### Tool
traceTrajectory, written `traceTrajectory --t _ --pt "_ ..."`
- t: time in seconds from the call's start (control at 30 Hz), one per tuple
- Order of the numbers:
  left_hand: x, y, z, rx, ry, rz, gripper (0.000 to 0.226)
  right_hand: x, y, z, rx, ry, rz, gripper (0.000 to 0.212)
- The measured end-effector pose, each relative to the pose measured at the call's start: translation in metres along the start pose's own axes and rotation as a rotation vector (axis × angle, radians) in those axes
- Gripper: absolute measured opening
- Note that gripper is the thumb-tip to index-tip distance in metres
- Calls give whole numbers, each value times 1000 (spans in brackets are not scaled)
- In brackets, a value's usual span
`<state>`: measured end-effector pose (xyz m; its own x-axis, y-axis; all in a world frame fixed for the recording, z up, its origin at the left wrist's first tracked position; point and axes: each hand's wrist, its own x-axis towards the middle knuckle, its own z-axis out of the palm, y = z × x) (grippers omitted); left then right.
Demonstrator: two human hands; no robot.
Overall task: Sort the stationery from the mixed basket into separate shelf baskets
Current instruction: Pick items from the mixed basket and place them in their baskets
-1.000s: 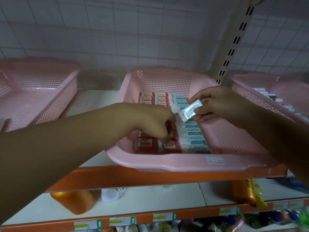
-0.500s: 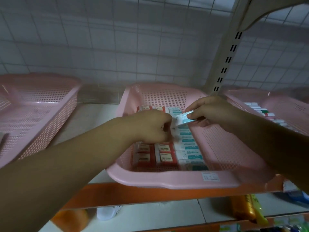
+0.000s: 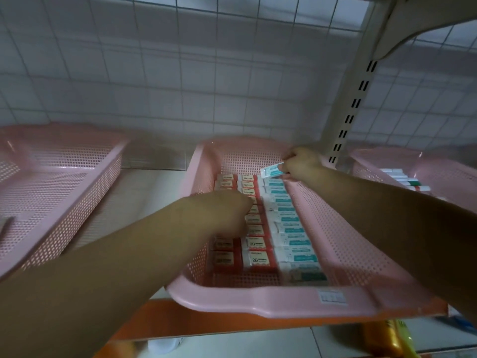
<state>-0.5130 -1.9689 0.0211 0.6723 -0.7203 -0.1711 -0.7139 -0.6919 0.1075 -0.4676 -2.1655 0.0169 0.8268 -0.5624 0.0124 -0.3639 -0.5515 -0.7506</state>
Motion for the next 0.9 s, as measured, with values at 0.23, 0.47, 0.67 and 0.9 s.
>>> traceTrajectory --t 0.23,0.47,0.67,0.9 --pt "1 1 -1 2 -8 17 33 16 11 7 -7 -70 75 10" --pt "-3 2 -7 -57 93 9 23 -11 5 9 -565 -92 -178 21" --pt "-21 -9 -37 11 503 27 29 -35 -43 -8 -623 -34 -443 38" --pt "-85 -103 -66 220 539 -76 35 -83 -116 10 -505 -39 -729 41"
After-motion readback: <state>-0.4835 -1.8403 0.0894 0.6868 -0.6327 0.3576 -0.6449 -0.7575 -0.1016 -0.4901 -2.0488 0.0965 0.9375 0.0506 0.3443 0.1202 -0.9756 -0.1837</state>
